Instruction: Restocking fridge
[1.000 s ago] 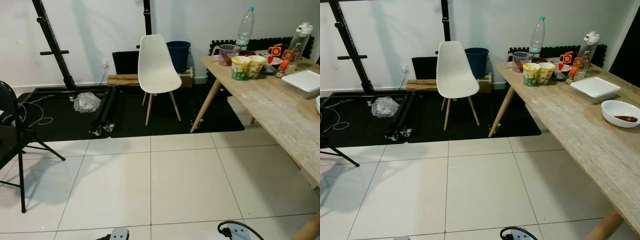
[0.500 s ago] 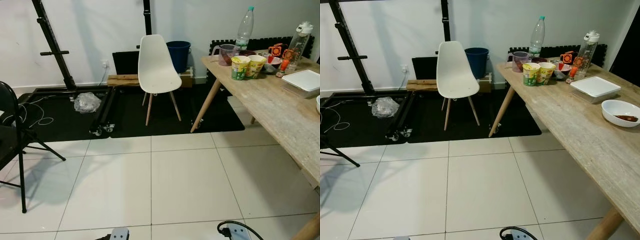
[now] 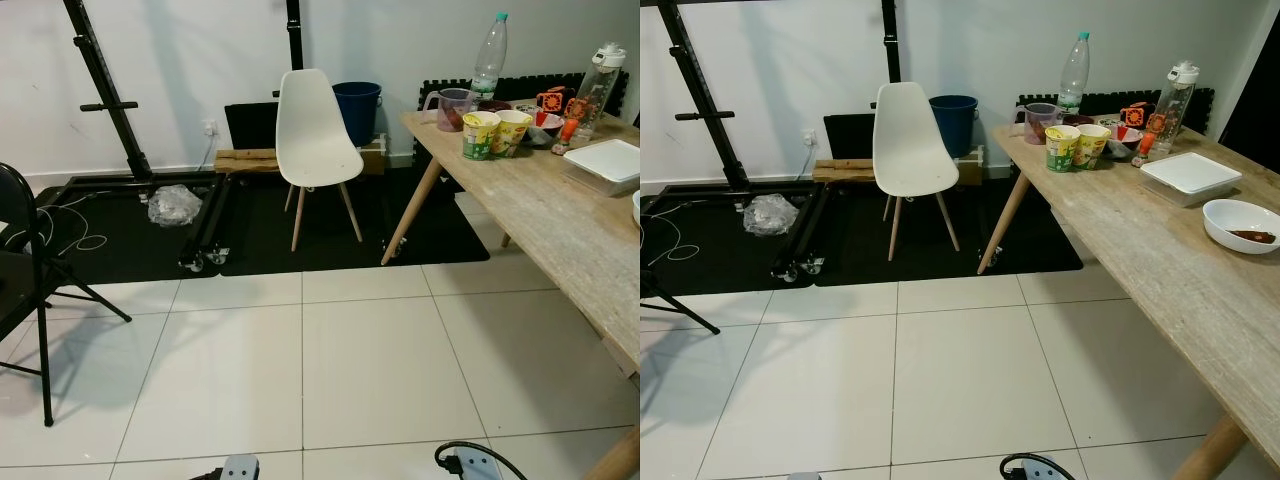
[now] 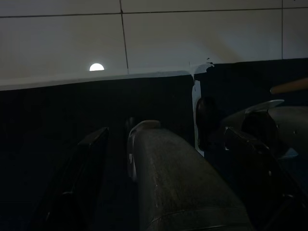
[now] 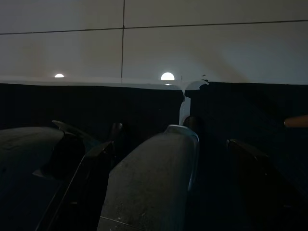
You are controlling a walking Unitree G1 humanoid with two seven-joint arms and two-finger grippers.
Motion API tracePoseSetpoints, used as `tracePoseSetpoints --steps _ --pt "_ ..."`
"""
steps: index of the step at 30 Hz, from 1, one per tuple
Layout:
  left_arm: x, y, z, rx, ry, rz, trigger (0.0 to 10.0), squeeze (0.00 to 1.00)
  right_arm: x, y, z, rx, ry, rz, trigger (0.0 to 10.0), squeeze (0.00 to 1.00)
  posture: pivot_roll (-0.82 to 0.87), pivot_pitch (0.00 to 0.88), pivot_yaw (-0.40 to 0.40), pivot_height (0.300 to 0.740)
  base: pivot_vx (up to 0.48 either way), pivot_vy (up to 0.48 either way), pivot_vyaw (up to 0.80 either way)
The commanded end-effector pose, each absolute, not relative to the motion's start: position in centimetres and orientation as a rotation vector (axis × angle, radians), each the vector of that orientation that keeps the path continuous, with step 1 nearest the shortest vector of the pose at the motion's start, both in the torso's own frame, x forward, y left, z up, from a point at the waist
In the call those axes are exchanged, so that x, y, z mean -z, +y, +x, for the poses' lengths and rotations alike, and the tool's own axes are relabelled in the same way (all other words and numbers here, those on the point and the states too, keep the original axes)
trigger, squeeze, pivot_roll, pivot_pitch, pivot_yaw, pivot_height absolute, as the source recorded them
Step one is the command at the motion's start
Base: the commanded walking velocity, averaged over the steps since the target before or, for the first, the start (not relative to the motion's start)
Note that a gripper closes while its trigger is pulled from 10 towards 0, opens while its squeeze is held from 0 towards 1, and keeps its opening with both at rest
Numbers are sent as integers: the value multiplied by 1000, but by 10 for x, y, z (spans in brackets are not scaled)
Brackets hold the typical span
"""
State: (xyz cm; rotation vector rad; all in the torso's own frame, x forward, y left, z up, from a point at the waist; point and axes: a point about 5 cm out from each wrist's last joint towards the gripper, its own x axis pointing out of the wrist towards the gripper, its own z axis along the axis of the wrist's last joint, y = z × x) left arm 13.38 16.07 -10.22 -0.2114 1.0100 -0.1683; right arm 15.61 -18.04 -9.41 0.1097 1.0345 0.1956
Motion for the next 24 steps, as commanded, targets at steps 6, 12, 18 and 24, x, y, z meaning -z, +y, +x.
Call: tracePoseSetpoints --steps 6,12,18,24 --pt "103 159 132 179 1026 -204 10000 0 93 -178 158 -193 1024 113 9961 0 -50 0 13 740 0 0 0" --pt "103 158 133 180 1024 -204 10000 0 93 -178 159 -195 1025 107 10000 0 -53 0 12 740 0 0 0" --pt "103 158 132 187 1026 -199 10000 0 93 -178 158 -199 1026 103 10000 0 -53 0 14 740 0 0 0" --pt "103 158 133 197 1027 -191 10000 0 94 -178 158 -205 1029 96 10000 0 -52 0 17 740 0 0 0"
